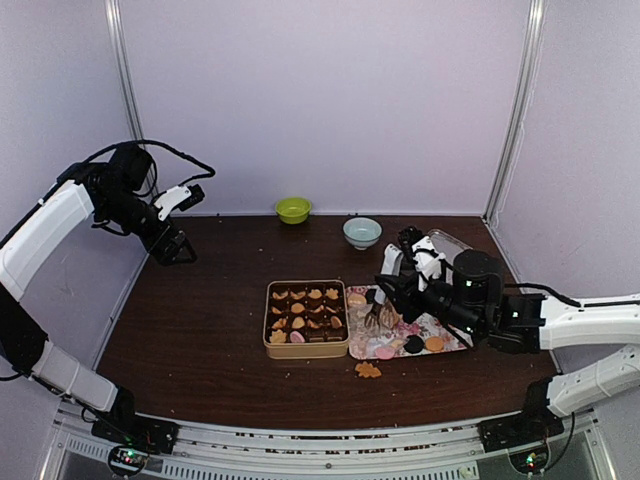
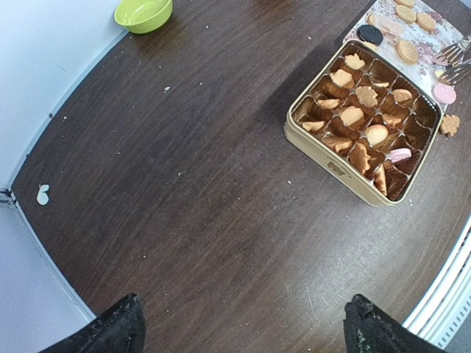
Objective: Pack the cookies
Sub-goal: Pick up the fake cookies from the plate.
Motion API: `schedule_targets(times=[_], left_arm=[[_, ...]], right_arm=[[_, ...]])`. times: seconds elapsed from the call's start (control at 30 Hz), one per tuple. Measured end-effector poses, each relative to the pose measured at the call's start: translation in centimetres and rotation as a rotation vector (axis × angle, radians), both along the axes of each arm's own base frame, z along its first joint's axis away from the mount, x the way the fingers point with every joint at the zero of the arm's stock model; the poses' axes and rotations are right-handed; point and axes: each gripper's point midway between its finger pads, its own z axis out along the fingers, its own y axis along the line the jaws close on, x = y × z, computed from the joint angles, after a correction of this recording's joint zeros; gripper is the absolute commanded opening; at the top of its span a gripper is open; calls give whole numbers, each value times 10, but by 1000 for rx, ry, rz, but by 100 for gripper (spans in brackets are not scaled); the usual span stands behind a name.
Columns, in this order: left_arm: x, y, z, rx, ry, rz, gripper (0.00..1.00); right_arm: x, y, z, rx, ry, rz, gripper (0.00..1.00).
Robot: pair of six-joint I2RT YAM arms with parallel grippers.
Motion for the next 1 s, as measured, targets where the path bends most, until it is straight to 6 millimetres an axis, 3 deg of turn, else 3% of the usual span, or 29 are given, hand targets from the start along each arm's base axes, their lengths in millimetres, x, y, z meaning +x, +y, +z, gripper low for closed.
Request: schedule_targets(times=[0.23,0.53,1.0], left_arm=[[0,-1,0,-3,2,-2,97],[0,-1,1,-4,1,-2,97],[1,-1,3,-5,-3,-2,97]], right_arm=[[-10,-9,-9,8,30,-1,38],[-21,-3,-30,-25,69,19,39],[-19,-5,-43,-48,83,-2,35]])
